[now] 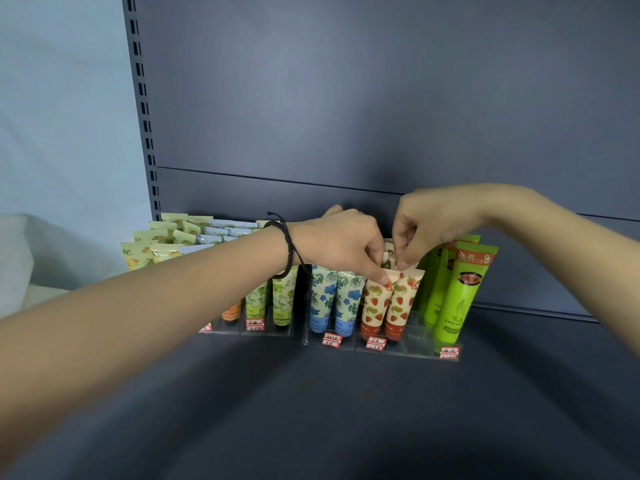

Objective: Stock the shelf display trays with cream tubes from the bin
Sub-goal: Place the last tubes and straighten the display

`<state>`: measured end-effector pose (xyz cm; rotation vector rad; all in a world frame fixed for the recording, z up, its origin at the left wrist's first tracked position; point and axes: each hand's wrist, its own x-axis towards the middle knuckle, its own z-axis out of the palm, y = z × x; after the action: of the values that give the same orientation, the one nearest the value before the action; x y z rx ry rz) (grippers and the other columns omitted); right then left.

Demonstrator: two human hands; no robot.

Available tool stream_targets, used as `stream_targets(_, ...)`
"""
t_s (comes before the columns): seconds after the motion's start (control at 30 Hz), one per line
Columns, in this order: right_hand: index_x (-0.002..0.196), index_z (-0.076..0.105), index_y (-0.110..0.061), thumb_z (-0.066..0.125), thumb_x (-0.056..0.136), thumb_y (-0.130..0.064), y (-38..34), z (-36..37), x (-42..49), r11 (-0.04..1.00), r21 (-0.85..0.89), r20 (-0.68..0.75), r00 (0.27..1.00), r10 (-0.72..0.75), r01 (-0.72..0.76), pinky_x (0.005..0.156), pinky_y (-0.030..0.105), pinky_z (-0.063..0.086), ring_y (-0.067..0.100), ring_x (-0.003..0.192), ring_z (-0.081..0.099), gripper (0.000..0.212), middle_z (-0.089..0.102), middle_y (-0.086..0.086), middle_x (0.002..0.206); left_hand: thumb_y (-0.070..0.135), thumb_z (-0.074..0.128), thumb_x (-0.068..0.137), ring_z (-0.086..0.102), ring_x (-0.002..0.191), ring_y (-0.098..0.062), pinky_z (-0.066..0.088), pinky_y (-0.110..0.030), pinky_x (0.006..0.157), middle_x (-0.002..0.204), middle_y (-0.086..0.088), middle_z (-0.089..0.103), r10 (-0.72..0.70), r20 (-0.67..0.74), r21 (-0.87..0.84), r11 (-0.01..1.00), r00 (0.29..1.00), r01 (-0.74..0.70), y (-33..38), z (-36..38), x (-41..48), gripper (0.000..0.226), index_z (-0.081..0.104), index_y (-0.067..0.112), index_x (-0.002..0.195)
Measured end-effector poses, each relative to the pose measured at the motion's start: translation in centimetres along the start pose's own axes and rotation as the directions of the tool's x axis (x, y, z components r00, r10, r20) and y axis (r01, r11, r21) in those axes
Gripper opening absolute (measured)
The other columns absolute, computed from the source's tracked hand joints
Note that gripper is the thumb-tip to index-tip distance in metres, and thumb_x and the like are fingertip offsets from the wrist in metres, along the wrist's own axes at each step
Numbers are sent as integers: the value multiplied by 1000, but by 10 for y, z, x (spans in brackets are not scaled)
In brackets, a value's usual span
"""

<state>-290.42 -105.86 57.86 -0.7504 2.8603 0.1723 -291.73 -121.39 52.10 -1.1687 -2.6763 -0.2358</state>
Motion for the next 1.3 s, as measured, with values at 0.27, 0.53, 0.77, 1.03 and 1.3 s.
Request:
stream_targets(0.27,84,76,-17,73,81,-31,14,-13,-1,999,7,-164,985,47,-47,57,17,41,6,61,52,14,69,-3,74,61,53,83,50,69,-4,28,-32,81,70,7,63,-7,-43,15,1000,999,8,-1,-2,0,45,72,21,77)
stream_targets(0.53,85,77,-19,78,77,-29,17,-1,10,997,-27,-84,994,73,-76,61,16,42,0,62,55,13,64,-18,65,44,56,89,52,101,-13,39,-37,94,93,12,68,-75,-192,24,996,978,81,-11,-10,1,22,70,29,94)
stream_targets(0.77,79,74,-21,78,77,-25,17,7,20,997,-63,-36,998,47,-49,57,13,39,-17,51,51,5,55,-35,48,43,52,91,38,111,-17,24,-33,87,103,10,65,-145,-150,29,988,978,151,-10,-4,-1,26,70,28,102)
stream_targets(1.03,86,77,-16,77,79,-28,24,-5,22,996,-2,-158,983,89,-91,59,18,42,1,64,54,14,62,-18,67,29,58,89,46,110,-15,30,-32,91,85,18,61,-204,-229,18,977,952,213,-24,-13,-10,13,70,31,94)
stream_targets(1.3,89,77,-19,77,78,-24,24,3,39,981,-127,-121,984,131,-146,68,21,46,8,78,59,13,65,-12,75,27,57,88,47,112,-17,30,-31,91,97,12,68,-316,-233,39,942,920,334,-40,-15,-20,15,71,30,92)
